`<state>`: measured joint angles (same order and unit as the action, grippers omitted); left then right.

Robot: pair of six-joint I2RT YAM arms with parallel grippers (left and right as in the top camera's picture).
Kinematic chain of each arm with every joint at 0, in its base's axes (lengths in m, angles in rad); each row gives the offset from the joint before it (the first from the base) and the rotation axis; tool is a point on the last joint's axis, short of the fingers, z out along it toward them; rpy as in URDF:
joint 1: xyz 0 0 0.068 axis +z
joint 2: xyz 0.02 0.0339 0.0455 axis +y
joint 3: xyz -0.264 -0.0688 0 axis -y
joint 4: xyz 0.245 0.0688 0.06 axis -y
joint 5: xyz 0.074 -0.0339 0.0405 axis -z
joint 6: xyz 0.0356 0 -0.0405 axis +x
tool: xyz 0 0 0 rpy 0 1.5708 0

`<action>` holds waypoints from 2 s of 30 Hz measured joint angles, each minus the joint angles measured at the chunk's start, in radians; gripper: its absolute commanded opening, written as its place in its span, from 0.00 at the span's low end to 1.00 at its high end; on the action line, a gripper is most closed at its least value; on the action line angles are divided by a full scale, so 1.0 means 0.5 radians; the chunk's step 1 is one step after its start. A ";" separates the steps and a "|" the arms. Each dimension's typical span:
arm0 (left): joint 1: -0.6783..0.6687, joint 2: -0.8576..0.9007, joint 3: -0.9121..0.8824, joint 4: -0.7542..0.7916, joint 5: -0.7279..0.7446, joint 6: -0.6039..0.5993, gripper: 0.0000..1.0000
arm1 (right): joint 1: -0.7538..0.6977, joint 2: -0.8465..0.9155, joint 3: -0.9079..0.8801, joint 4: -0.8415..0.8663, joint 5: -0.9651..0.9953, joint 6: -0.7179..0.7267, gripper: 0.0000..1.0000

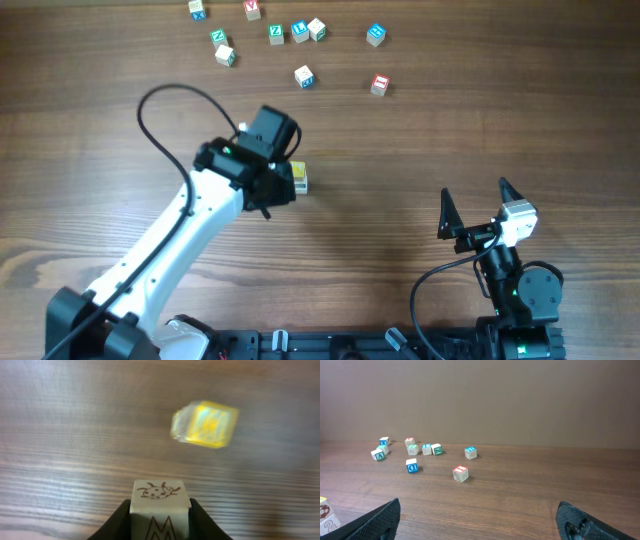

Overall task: Form a tower
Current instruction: 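Lift the M block and carry it over the stack, then lower the M block onto the top of the stack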

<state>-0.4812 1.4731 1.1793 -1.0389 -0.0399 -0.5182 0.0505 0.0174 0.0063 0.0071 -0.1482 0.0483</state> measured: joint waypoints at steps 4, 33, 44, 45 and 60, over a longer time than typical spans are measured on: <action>0.000 -0.012 0.280 0.042 0.000 0.036 0.27 | 0.000 0.000 0.000 -0.001 0.000 0.000 1.00; 0.000 0.402 0.321 0.172 0.062 0.198 0.29 | 0.000 0.000 0.000 -0.001 0.000 0.000 1.00; -0.021 0.402 0.307 0.196 0.061 0.198 0.29 | 0.000 0.000 0.000 -0.001 0.000 0.000 1.00; -0.031 0.402 0.303 0.198 0.061 0.198 0.29 | 0.000 0.000 0.000 -0.001 0.000 0.000 1.00; -0.043 0.403 0.234 0.264 0.060 0.200 0.32 | 0.000 0.000 0.000 -0.001 0.000 0.001 1.00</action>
<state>-0.5030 1.6745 1.2964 -0.9070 -0.0097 -0.4183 0.0505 0.0174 0.0063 0.0067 -0.1482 0.0486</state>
